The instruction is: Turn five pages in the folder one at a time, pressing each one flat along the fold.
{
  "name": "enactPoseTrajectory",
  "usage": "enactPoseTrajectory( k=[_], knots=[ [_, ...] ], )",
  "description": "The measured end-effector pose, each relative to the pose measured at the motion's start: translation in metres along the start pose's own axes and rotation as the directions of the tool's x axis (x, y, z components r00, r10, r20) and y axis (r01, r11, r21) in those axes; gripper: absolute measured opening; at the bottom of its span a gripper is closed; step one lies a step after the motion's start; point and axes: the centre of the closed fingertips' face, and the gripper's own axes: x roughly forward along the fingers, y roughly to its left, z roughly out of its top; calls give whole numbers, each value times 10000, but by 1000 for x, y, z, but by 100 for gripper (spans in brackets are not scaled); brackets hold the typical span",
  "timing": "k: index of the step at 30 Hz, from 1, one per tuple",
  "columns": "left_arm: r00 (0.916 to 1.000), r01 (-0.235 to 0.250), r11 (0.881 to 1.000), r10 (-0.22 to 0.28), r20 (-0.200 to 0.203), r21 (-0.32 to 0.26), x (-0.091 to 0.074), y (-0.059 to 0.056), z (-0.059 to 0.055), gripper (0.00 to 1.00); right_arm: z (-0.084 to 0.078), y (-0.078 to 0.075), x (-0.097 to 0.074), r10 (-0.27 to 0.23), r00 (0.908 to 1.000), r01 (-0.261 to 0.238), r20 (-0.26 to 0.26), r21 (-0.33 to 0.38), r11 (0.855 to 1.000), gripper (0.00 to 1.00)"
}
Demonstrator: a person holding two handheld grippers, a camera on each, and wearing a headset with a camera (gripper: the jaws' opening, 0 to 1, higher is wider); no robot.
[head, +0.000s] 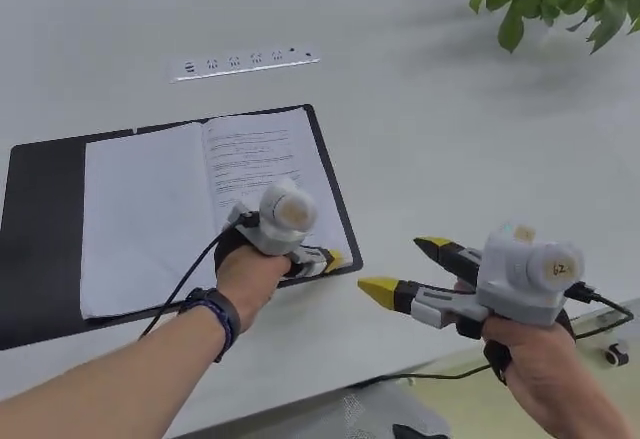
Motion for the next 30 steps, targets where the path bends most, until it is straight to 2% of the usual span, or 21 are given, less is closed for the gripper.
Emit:
enactPoseTrajectory(
  k=[3,7,12,16,20,25,30],
  knots=[
    [10000,55,9999,-56,19,143,-1,1,-1,73,0,0,6,87,9999,-87,-58,-11,10000,69],
    [9998,168,9999,-168,132,26,-3,4,0,71,4,-5,15,193,9998,-193,-41,35,9998,68],
    [9995,262,9996,-262,148,-45,-3,4,1,69,14,-11,30,480,9983,-495,336,459,9977,65],
    [9991,335,9992,-330,252,-202,-4,6,1,68,17,-18,45,591,9976,-625,370,984,9932,57],
    [9981,528,9980,-517,330,-335,-7,9,2,65,25,-21,65,971,9936,-1052,569,1619,9812,55],
    [9973,666,9972,-655,325,-340,-8,9,1,63,25,-17,95,1538,9876,-1568,306,1764,9718,54],
    [9961,815,9955,-798,364,-484,-10,6,1,63,23,-12,115,1881,9819,-1878,196,2216,9569,54]
  ],
)
